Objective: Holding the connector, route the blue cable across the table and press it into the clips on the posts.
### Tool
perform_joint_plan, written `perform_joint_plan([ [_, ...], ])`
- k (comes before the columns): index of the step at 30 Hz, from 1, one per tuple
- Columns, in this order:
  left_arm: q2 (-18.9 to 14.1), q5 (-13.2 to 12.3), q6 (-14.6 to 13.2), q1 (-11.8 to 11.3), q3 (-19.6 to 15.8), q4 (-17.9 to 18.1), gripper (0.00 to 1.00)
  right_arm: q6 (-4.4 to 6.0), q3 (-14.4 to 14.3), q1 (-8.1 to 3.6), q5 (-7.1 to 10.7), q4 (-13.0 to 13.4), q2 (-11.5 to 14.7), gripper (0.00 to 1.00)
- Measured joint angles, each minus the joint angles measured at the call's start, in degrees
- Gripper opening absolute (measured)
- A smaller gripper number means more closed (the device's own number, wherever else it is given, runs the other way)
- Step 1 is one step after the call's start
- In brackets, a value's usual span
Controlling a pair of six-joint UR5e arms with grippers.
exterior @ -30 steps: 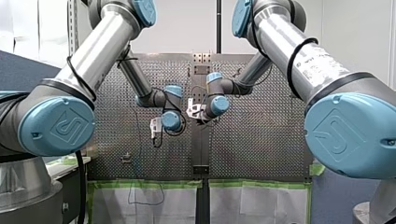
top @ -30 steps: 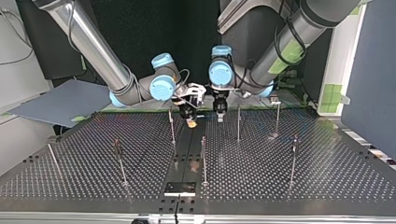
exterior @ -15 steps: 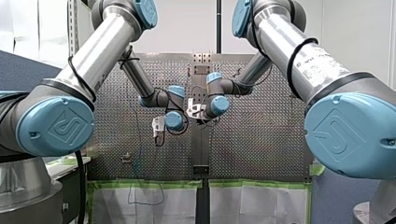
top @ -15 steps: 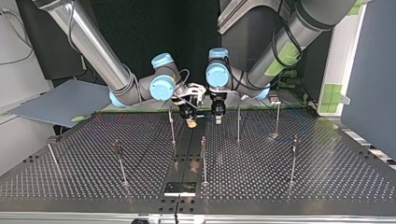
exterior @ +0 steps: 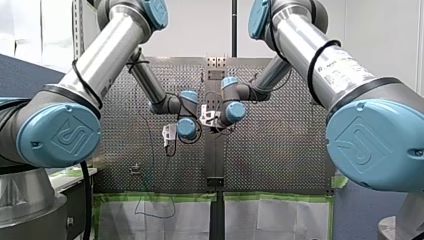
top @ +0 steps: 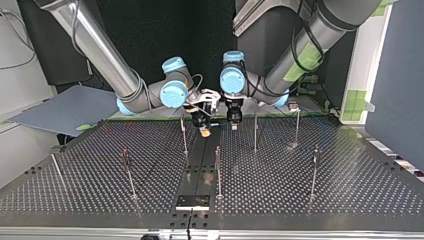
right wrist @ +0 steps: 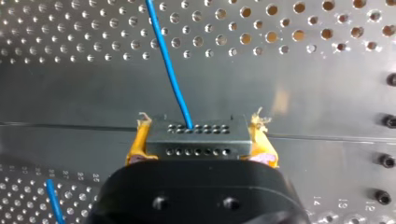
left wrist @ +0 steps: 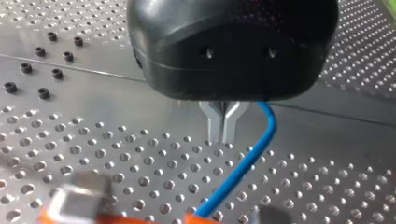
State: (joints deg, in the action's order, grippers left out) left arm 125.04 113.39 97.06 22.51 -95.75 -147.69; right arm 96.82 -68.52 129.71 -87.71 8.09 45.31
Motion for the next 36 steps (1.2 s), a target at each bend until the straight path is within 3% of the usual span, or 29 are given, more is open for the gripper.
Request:
perform_joint_plan([
  [10, -3.8, 3.5, 0.7, 0.6, -0.2, -3.8, 0.0, 0.55, 0.0, 0.05, -0.01, -1.8, 3.6, 0.0],
  [22, -9.4, 3.7, 0.8, 1.3, -0.7, -6.6, 0.0, 1.27, 0.0, 0.35, -0.01, -4.9, 7.7, 0.0],
  [28, -12.2, 4.0, 0.8, 1.5, -0.7, -8.7, 0.0, 2.14, 0.0, 0.38, 0.06, -5.7, 10.9, 0.0],
  [36, -15.8, 5.3, 0.6, 1.5, -0.8, -10.5, 0.0, 2.36, 0.0, 0.54, 0.2, -6.9, 14.9, 0.0],
])
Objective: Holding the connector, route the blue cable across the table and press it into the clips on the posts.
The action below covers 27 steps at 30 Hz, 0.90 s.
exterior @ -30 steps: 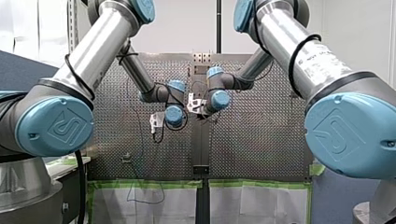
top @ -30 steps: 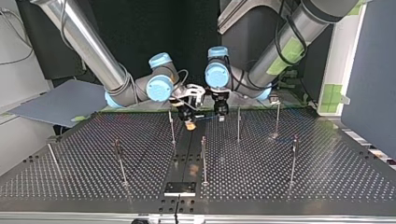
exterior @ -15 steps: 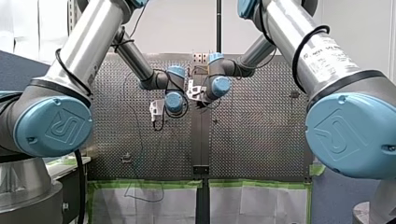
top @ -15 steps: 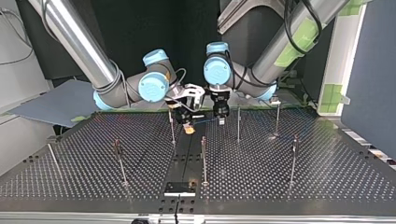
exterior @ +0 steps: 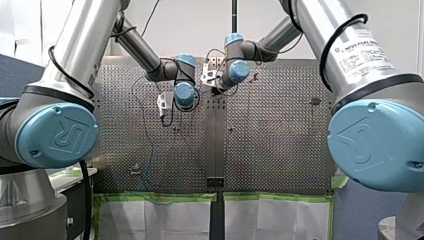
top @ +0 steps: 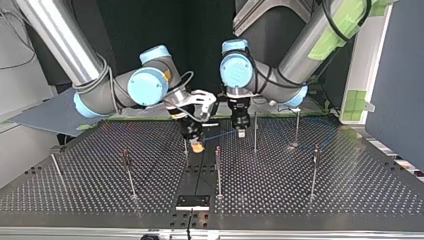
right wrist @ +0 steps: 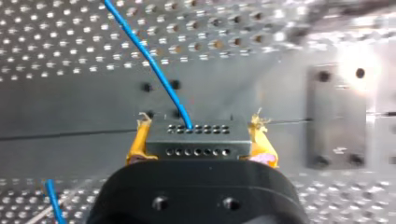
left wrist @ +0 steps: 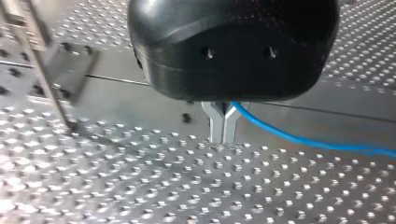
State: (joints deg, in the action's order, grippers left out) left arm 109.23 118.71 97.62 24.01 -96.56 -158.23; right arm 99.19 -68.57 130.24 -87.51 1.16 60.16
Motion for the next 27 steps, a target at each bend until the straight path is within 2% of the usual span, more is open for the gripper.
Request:
perform_joint_plan([
  [7, -3.3, 0.2, -0.2, 0.1, 0.0, -2.2, 0.0, 0.22, 0.0, 0.33, 0.06, -0.8, 3.4, 0.0],
  [17, -8.4, 0.0, 0.1, 0.1, 0.0, -2.5, 0.0, 0.23, -0.4, 0.48, 0.13, -2.3, 7.6, 0.0],
  [21, -10.5, -0.7, 0.1, -0.1, 0.0, -1.5, 0.0, 0.24, -0.9, 0.4, 0.14, -2.4, 8.3, 0.0],
  [27, -13.4, -3.4, 0.3, -0.9, 0.0, 1.0, 0.0, 0.28, -1.2, -0.1, 0.28, -2.3, 8.2, 0.0],
])
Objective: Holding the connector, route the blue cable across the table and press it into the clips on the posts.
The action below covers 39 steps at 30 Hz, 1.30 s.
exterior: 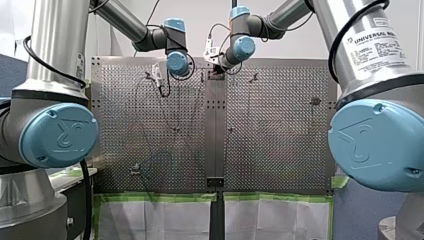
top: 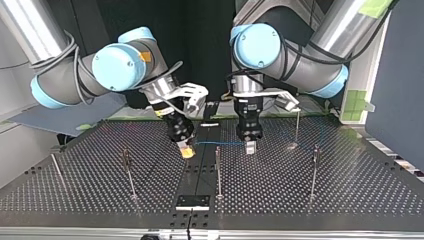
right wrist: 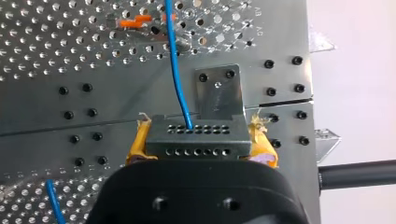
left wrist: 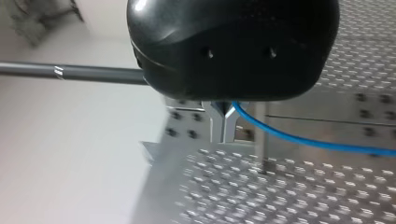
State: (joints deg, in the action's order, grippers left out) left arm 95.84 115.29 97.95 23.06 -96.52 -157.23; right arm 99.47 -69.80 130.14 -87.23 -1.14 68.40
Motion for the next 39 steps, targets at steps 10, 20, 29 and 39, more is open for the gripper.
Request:
perform_joint_plan([
  [10, 3.2, -5.0, -0.6, -0.6, 0.1, 2.7, 0.0, 0.51, 0.1, -1.03, 2.03, 0.4, -1.1, 0.0],
  [20, 7.1, -7.4, -0.6, -1.6, 2.0, 3.4, 0.0, 1.18, 1.0, -2.76, 4.24, 0.7, -1.2, 0.0],
  [29, 9.9, -7.6, -0.3, -2.1, 5.5, 3.9, 0.0, 1.35, 1.6, -4.08, 5.1, 0.8, -1.7, 0.0],
  [39, 13.5, -8.3, -0.1, -2.9, 9.2, 3.4, 0.0, 1.39, 3.9, -5.42, 5.92, 1.0, -4.1, 0.0],
])
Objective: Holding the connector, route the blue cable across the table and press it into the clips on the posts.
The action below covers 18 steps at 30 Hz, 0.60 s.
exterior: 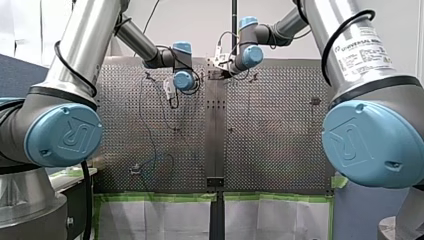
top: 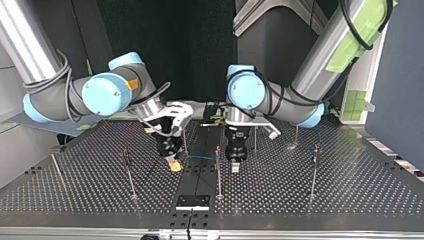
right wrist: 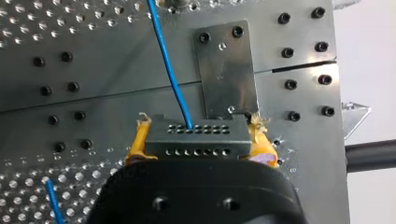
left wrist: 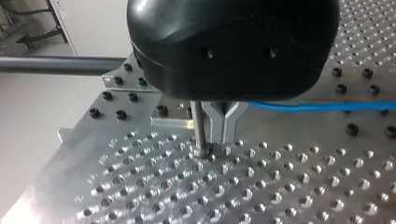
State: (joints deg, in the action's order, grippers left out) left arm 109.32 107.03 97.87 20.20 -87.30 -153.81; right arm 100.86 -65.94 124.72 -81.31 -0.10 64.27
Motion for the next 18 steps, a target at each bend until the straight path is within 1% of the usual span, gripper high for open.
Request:
perform_joint_plan([
  [4, 0.3, -0.1, 0.1, -0.6, 0.8, 0.1, 0.0, 0.07, 0.9, -0.89, 0.42, 0.1, -0.5, 0.0],
  [8, 0.3, 0.0, 0.2, -1.1, 1.1, 0.0, 0.0, 0.39, 1.6, -1.79, 0.95, 0.1, -1.2, 0.0],
  [15, 0.3, -0.1, 0.2, -1.4, 1.2, -0.3, 0.0, 0.54, 2.2, -2.85, 1.32, 0.2, -2.2, 0.0],
  [16, 0.3, -0.1, 0.2, -1.4, 1.2, -0.5, 0.13, 0.55, 2.2, -3.06, 1.4, 0.2, -2.2, 0.0],
  [18, 0.3, -0.2, 0.2, -1.4, 1.2, -0.7, 0.13, 0.54, 2.2, -3.34, 1.51, 0.2, -2.3, 0.0],
])
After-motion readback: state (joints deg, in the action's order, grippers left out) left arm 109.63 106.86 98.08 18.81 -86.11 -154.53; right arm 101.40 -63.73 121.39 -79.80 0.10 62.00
